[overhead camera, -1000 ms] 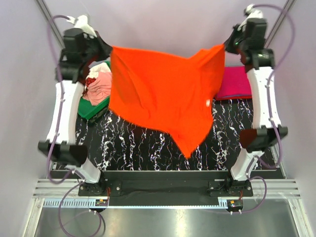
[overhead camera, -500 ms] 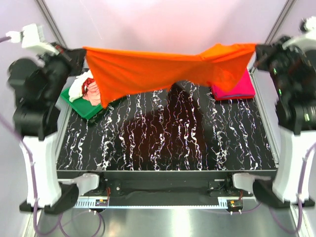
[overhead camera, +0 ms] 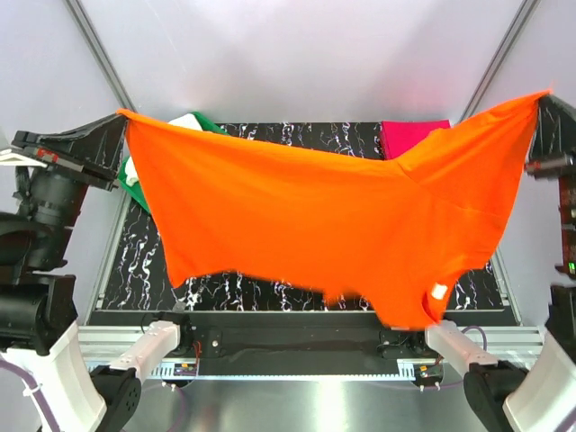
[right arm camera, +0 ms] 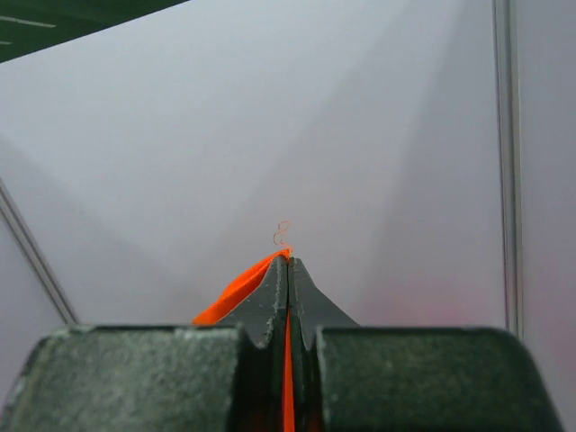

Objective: Fold and stack the t-shirts
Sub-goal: Flatten the tshirt out

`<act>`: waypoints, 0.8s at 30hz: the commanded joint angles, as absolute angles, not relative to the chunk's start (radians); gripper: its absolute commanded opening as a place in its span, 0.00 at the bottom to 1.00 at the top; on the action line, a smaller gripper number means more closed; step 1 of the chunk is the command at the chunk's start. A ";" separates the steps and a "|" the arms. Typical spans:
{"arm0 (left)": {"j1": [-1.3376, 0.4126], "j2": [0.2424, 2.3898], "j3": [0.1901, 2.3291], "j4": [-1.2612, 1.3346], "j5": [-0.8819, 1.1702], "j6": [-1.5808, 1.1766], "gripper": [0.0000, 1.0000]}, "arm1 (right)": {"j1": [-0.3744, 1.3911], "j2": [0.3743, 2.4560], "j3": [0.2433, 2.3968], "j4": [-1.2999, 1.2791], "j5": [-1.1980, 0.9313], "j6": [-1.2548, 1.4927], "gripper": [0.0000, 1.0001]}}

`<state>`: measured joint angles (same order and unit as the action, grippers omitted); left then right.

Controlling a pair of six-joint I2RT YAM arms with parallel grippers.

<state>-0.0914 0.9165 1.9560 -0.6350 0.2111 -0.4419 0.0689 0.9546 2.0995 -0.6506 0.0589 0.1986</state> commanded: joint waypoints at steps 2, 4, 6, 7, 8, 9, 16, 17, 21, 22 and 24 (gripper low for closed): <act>-0.086 0.982 1.908 -0.624 0.196 -0.423 0.00 | 0.064 1.159 2.137 -0.624 0.092 0.109 0.00; -0.086 1.009 1.838 -0.626 0.154 -0.410 0.00 | 0.064 1.269 2.160 -0.626 0.066 0.084 0.00; -0.086 1.057 1.763 -0.624 0.103 -0.397 0.00 | 0.063 1.337 2.158 -0.615 0.002 0.046 0.00; -0.084 1.074 1.740 -0.624 0.083 -0.393 0.00 | 0.064 1.397 2.136 -0.604 -0.026 0.037 0.00; -0.084 1.103 1.680 -0.618 0.060 -0.387 0.00 | 0.064 1.426 2.119 -0.594 -0.056 0.023 0.00; -0.084 1.118 1.649 -0.605 0.014 -0.384 0.00 | 0.063 1.454 2.099 -0.563 -0.070 0.015 0.00; -0.077 1.253 1.436 -0.462 -0.130 -0.325 0.00 | 0.064 1.672 1.714 -0.155 -0.184 0.028 0.00; -0.071 1.303 1.419 -0.448 -0.141 -0.322 0.00 | 0.063 1.702 1.691 -0.109 -0.217 0.044 0.00; -0.040 1.455 1.341 -0.346 -0.083 -0.311 0.00 | 0.064 1.870 1.660 0.092 -0.282 0.093 0.00; -0.031 1.491 1.338 -0.327 -0.072 -0.311 0.00 | 0.063 1.935 1.683 0.104 -0.293 0.106 0.00; -0.006 1.601 1.357 -0.305 -0.036 -0.292 0.00 | 0.066 1.994 1.712 0.127 -0.319 0.126 0.00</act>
<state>-0.0410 1.5089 1.3426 -0.4637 -0.0517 -0.3344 0.0673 1.9606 1.6375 -0.1059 -0.2413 0.0845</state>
